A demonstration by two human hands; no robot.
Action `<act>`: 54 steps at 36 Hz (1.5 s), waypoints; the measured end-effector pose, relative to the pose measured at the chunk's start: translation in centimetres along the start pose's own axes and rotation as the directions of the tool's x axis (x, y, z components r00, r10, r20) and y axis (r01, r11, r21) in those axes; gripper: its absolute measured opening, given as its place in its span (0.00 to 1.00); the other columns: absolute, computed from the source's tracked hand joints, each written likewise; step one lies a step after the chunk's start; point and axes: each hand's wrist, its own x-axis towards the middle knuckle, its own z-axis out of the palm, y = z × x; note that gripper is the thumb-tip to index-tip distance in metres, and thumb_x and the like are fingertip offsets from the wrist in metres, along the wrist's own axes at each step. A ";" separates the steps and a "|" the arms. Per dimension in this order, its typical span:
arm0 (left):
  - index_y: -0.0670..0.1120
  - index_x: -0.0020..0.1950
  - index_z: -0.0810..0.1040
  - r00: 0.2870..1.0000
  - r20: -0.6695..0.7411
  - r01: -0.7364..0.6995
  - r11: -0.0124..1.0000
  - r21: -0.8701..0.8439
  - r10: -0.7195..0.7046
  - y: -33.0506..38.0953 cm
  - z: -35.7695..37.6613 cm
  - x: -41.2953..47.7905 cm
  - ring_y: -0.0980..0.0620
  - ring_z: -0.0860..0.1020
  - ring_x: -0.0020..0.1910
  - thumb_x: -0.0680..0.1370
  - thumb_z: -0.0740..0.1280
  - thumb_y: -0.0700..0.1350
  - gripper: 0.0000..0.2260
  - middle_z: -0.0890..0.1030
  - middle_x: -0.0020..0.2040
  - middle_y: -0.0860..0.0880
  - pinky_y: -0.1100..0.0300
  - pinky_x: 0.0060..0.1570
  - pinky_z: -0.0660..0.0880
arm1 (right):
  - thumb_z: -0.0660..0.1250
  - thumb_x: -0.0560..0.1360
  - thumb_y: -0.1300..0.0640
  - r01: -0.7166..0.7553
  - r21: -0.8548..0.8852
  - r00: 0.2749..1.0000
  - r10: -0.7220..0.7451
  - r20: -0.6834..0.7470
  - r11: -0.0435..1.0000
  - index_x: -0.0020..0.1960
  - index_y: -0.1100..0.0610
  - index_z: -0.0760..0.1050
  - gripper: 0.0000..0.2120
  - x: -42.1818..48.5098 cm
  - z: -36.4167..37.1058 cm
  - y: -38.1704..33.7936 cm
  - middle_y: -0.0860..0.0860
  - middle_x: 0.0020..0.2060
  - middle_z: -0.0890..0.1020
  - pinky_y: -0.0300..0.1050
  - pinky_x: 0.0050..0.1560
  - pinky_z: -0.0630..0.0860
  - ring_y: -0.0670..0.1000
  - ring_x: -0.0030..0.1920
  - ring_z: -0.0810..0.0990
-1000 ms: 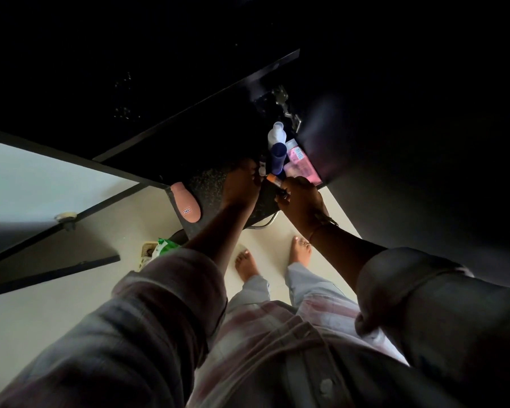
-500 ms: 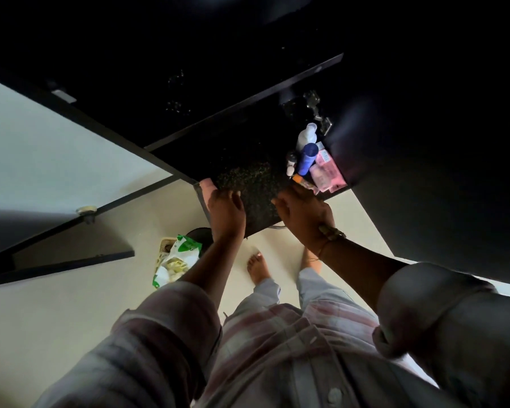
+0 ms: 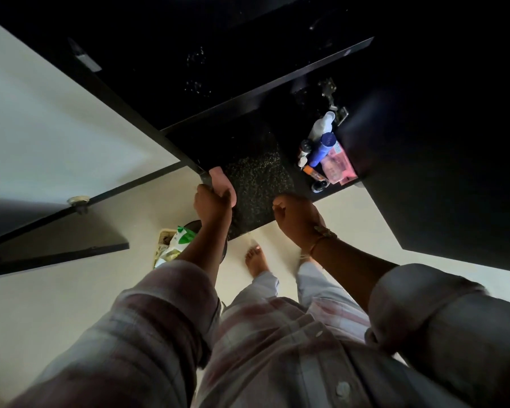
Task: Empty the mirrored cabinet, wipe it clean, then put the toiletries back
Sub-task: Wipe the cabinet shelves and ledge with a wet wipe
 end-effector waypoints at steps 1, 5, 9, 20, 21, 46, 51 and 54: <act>0.40 0.60 0.73 1.000 0.010 0.016 1.000 -0.005 -0.016 0.2 0.0 -0.1 0.40 0.77 0.57 0.74 0.72 0.49 0.20 0.79 0.57 0.40 0.48 0.57 0.76 | 0.62 0.74 0.56 -0.002 -0.005 1.000 0.002 -0.021 1.000 0.50 0.53 0.80 0.09 -0.1 -0.1 0.2 0.53 0.48 0.83 0.48 0.47 0.79 0.57 0.48 0.81; 0.40 0.60 0.74 0.997 0.036 0.070 0.998 -0.006 -0.070 0.9 0.1 -0.1 0.40 0.78 0.57 0.74 0.71 0.50 0.19 0.80 0.57 0.40 0.49 0.56 0.76 | 0.62 0.74 0.56 -0.014 -0.039 0.997 0.011 -0.077 0.999 0.49 0.51 0.78 0.07 -0.2 -0.6 0.6 0.51 0.46 0.82 0.40 0.41 0.72 0.56 0.45 0.81; 0.42 0.57 0.78 0.989 0.060 0.137 0.988 -0.075 -0.133 1.3 0.5 -0.1 0.42 0.79 0.55 0.75 0.69 0.52 0.17 0.82 0.55 0.42 0.50 0.56 0.77 | 0.61 0.74 0.54 -0.009 -0.065 0.989 -0.001 -0.149 0.998 0.49 0.50 0.77 0.07 -0.6 -1.4 0.7 0.50 0.44 0.82 0.43 0.39 0.76 0.56 0.42 0.81; 0.39 0.53 0.80 0.942 0.304 0.248 0.901 -0.356 -0.140 5.7 6.5 -4.1 0.40 0.82 0.50 0.73 0.73 0.47 0.14 0.83 0.50 0.39 0.51 0.47 0.80 | 0.64 0.75 0.55 -0.053 -0.065 0.958 0.033 -0.285 0.996 0.50 0.52 0.78 0.06 -0.8 -4.2 3.4 0.53 0.47 0.81 0.45 0.38 0.75 0.60 0.41 0.81; 0.38 0.52 0.80 0.941 0.312 0.246 0.897 -0.367 -0.130 6.1 7.1 -4.4 0.41 0.83 0.49 0.73 0.73 0.46 0.13 0.83 0.50 0.39 0.51 0.46 0.80 | 0.64 0.75 0.55 -0.055 -0.064 0.955 0.034 -0.295 0.996 0.49 0.52 0.78 0.06 -0.8 -4.4 3.8 0.53 0.47 0.81 0.46 0.37 0.76 0.60 0.40 0.81; 0.39 0.56 0.76 0.933 0.258 0.354 0.762 -0.542 -0.250 6.8 12.0 -4.8 0.43 0.81 0.53 0.71 0.75 0.46 0.18 0.82 0.55 0.41 0.46 0.56 0.79 | 0.63 0.77 0.54 0.080 -0.065 0.975 -0.091 -0.204 0.995 0.51 0.59 0.73 0.08 1.7 -7.3 7.9 0.58 0.47 0.76 0.52 0.35 0.76 0.65 0.40 0.78; 0.39 0.63 0.75 0.973 0.178 0.219 0.827 -0.518 -0.146 8.1 10.6 -4.8 0.47 0.79 0.57 0.75 0.72 0.43 0.19 0.81 0.58 0.44 0.56 0.55 0.76 | 0.65 0.76 0.55 0.096 -0.047 0.979 -0.103 -0.178 0.994 0.53 0.59 0.73 0.08 2.2 -7.0 8.2 0.57 0.48 0.76 0.48 0.36 0.73 0.63 0.42 0.78; 0.42 0.65 0.75 0.987 0.150 0.126 0.875 -0.468 -0.062 8.9 10.0 -3.8 0.47 0.79 0.59 0.75 0.71 0.44 0.19 0.80 0.61 0.43 0.53 0.58 0.77 | 0.65 0.76 0.56 0.108 -0.057 0.978 -0.116 -0.175 0.993 0.54 0.59 0.73 0.09 2.3 -6.8 8.5 0.57 0.49 0.76 0.44 0.36 0.68 0.63 0.43 0.78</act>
